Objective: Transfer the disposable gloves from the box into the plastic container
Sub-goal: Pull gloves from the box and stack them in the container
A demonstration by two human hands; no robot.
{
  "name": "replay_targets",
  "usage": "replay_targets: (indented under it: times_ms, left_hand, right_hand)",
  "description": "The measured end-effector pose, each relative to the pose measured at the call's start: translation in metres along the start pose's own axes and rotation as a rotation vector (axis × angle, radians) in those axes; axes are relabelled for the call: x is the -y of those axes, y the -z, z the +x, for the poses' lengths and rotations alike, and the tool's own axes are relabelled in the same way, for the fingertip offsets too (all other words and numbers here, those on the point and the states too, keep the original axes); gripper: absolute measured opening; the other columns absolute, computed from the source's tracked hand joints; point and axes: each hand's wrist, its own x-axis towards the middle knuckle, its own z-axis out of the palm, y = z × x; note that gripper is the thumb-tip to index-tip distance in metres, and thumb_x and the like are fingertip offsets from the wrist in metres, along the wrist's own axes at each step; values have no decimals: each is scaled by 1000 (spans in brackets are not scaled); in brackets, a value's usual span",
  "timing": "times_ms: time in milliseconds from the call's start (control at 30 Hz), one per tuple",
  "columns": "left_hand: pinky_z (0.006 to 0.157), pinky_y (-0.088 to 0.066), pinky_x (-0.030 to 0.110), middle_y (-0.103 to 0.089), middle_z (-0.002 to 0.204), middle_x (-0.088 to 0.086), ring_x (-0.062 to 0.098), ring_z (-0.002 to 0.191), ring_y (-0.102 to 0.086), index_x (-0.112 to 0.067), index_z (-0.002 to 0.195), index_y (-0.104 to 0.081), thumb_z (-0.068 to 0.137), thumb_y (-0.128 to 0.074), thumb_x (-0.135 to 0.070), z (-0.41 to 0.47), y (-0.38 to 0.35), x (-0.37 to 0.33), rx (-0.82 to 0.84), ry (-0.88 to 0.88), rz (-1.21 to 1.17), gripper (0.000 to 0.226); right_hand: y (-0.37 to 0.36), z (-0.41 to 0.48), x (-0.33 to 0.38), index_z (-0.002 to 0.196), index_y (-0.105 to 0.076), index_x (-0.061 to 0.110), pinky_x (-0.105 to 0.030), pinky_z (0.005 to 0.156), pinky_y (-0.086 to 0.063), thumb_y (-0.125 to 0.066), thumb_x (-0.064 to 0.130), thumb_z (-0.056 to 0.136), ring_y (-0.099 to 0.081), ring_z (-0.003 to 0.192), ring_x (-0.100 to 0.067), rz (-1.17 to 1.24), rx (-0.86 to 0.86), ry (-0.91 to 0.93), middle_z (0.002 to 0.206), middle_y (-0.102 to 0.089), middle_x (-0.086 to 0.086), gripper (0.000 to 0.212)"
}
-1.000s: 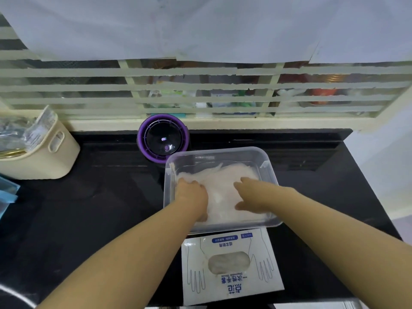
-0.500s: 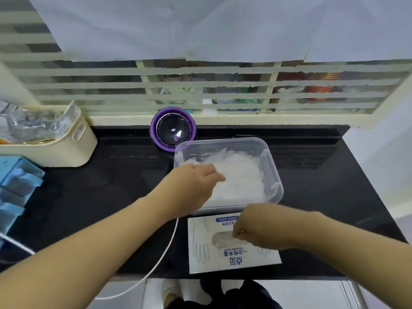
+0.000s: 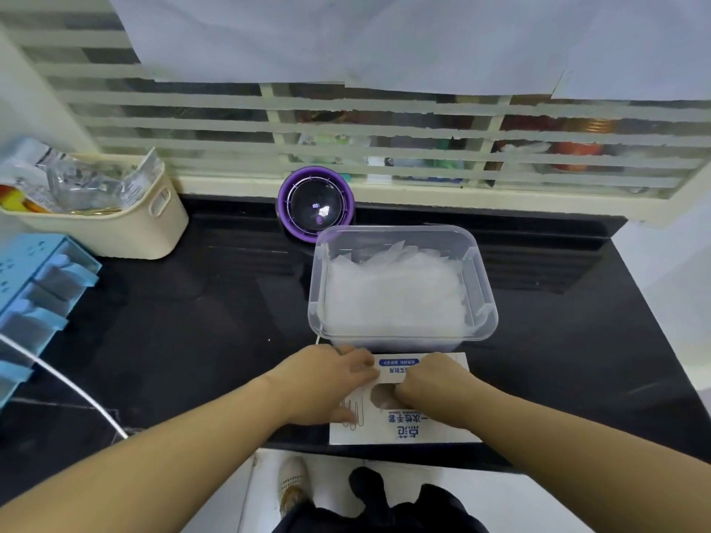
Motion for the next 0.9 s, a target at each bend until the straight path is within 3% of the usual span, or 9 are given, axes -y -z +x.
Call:
replay_targets:
  times_ms: [167,267,367,500,633,700,767,833,900]
  left_hand:
    - [100,-43,37,-24,151,-5,20,128,-39,-22,149,-27,88,-59,-52,6,5,2,0,-4,-24,75]
    - [105,-40,39,-16,156,-4,21,134,-37,-22,152,-21,86,-61,-54,9,7,3,8,21,-39,84]
    - [111,-35,38,-17,158,-2,20,140,-30,-21,153,-17,84,-63,-55,12,7,4,17,26,-41,90]
    - [109,-35,35,-22,156,-3,19,138,-31,-23,153,-15,83,-64,-56,16,6,4,16,26,-44,92]
    - [108,-35,35,-21,156,-4,18,138,-32,-23,153,-14,83,-63,-56,16,8,3,32,26,-47,92]
    - [108,-35,35,-21,156,-4,19,137,-33,-23,153,-14,83,-63,-56,16,8,3,33,28,-48,92]
    - [107,-36,34,-22,155,-4,19,136,-34,-24,153,-15,83,-64,-55,15,9,2,38,32,-48,91]
    - [105,-35,33,-25,154,-4,19,135,-35,-24,153,-15,83,-64,-55,14,11,0,43,38,-40,90]
    - [106,-35,34,-25,154,-4,19,135,-36,-25,152,-16,83,-65,-54,13,13,0,49,46,-44,89]
  right_hand:
    - [8,-2,0,119,-55,8,-33,67,-44,-48,19,97,-64,85,-30,21,-69,47,99,-66,-11,25]
    - [7,-8,-8,121,-52,16,-32,58,-48,-59,17,89,-62,67,-29,109,-235,112,84,-66,-9,33]
    - [4,-12,-12,125,-47,12,-34,60,-41,-48,15,96,-60,72,-30,39,-226,106,94,-67,-11,29]
    - [4,-15,-13,110,-46,12,-32,58,-34,-44,19,98,-54,65,-28,144,-308,97,94,-67,-10,15]
    - [-4,-14,-6,118,-50,18,-33,63,-43,-43,27,98,-60,76,-28,213,-279,15,105,-65,-1,23]
    - [-7,-9,-4,104,-61,22,-29,52,-40,-61,24,88,-55,60,-22,171,-278,26,86,-64,3,16]
    - [-3,-8,-3,80,-67,25,-25,42,-36,-77,22,72,-39,46,-16,157,-316,1,69,-57,7,13]
    - [9,-10,-1,88,-69,22,-30,55,-48,-65,24,86,-50,60,-16,290,-332,-26,89,-62,6,5]
    - [23,-17,-3,101,-65,19,-33,75,-49,-49,25,96,-55,83,-15,403,-345,4,109,-59,6,19]
